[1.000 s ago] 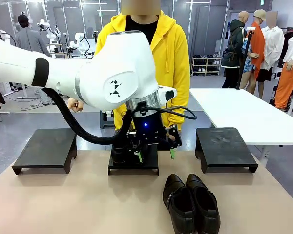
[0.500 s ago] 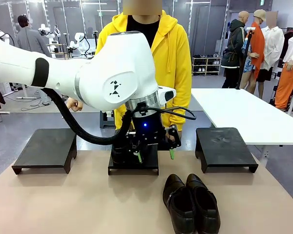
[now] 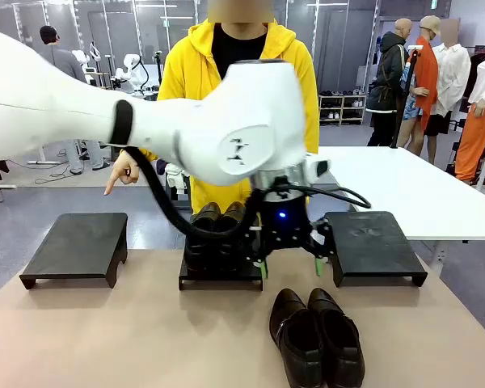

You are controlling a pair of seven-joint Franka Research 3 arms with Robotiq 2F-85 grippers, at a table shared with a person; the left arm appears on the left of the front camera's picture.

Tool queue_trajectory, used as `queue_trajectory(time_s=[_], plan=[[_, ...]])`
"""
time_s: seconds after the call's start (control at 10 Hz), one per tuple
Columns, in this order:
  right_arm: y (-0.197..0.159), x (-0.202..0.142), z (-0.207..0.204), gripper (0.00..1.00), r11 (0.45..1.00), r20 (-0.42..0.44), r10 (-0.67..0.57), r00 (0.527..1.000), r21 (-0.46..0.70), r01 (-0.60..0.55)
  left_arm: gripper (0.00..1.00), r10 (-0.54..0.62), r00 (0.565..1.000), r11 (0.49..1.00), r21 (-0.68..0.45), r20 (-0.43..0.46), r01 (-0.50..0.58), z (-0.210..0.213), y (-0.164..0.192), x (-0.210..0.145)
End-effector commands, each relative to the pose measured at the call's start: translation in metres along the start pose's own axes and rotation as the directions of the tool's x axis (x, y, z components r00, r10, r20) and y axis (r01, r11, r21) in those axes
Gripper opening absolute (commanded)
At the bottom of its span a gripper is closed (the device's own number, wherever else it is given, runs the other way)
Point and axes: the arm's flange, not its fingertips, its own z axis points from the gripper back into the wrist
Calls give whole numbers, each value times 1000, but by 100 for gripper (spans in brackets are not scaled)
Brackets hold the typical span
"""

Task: Place the shoes on the stand as instructed by the person.
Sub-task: Pick up another pair of Shoes and place it on the Shoes Stand indicated by the person.

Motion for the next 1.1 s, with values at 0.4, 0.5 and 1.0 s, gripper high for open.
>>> queue_trajectory(time_s=[0.4,0.5,1.0], plan=[[-1,0,0,100,1000,10,17,1000,12,-17,100,59,997,988,147,-51,-51,-69,-53,21],[-1,0,0,100,1000,10,17,1000,12,-17,100,68,997,982,179,-43,-59,-79,-58,20],[-1,0,0,100,1000,10,17,1000,12,-17,100,107,991,973,212,-74,-89,-129,-65,7]])
